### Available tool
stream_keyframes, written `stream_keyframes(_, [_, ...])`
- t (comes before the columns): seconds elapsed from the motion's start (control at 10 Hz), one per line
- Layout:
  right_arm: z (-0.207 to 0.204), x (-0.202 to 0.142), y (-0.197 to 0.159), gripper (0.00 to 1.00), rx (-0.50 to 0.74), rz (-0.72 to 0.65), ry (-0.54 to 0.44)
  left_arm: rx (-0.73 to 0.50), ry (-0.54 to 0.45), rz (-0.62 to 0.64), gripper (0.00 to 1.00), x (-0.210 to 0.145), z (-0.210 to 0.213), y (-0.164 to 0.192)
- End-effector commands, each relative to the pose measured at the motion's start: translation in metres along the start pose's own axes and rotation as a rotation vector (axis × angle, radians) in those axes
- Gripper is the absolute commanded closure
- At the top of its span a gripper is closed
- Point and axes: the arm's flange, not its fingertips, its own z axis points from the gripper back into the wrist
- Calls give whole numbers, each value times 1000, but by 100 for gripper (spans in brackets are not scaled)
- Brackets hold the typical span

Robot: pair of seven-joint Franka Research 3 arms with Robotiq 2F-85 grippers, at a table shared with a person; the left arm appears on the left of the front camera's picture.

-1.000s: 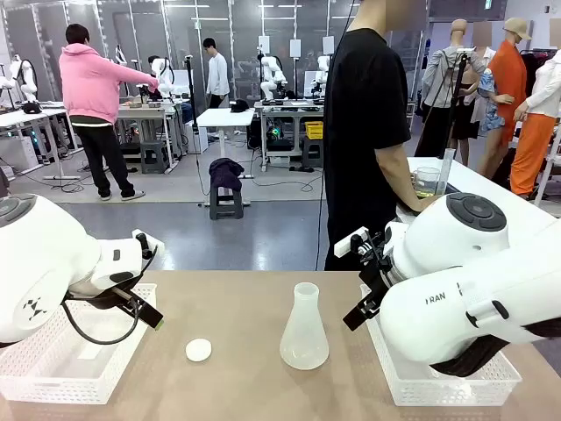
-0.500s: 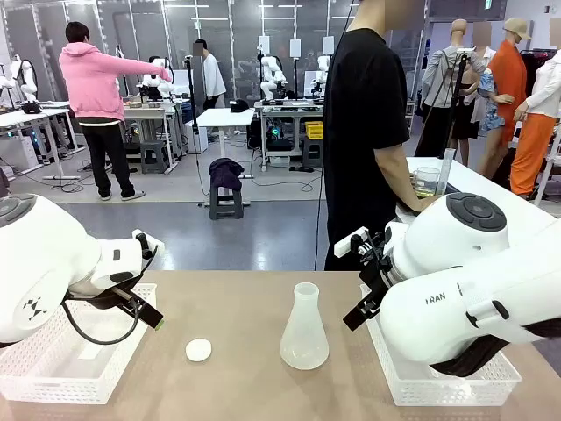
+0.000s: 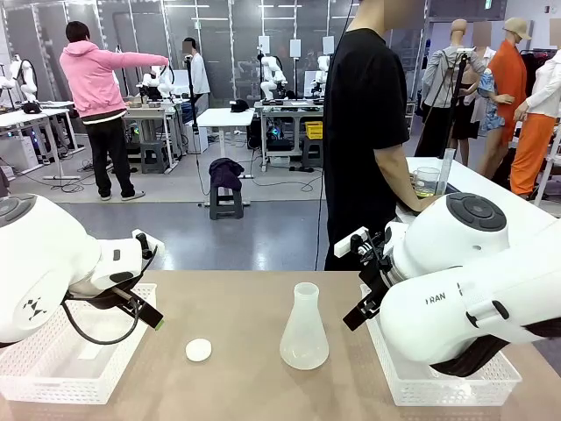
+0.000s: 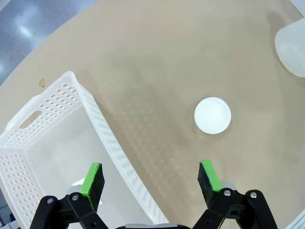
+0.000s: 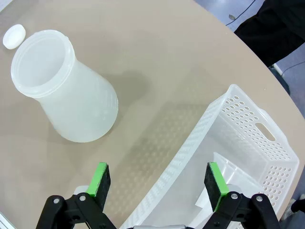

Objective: Prepare the solutions needed for the experiment.
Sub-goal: Pick up the Plastic Funnel and insert it into the Big flask.

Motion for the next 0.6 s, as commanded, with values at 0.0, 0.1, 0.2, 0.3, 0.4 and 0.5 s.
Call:
stream_keyframes(0.0, [0, 0, 0, 0, 0, -2, 0, 0, 0, 0, 0, 0, 0, 0])
stream_keyframes(0.1, [0, 0, 0, 0, 0, -2, 0, 0, 0, 0, 0, 0, 0, 0])
stream_keyframes(0.2, [0, 0, 0, 0, 0, -2, 0, 0, 0, 0, 0, 0, 0, 0])
stream_keyframes(0.3, [0, 0, 0, 0, 0, -2, 0, 0, 0, 0, 0, 0, 0, 0])
stream_keyframes(0.4, [0, 0, 0, 0, 0, -2, 0, 0, 0, 0, 0, 0, 0, 0])
stream_keyframes(0.5, [0, 0, 0, 0, 0, -2, 0, 0, 0, 0, 0, 0, 0, 0])
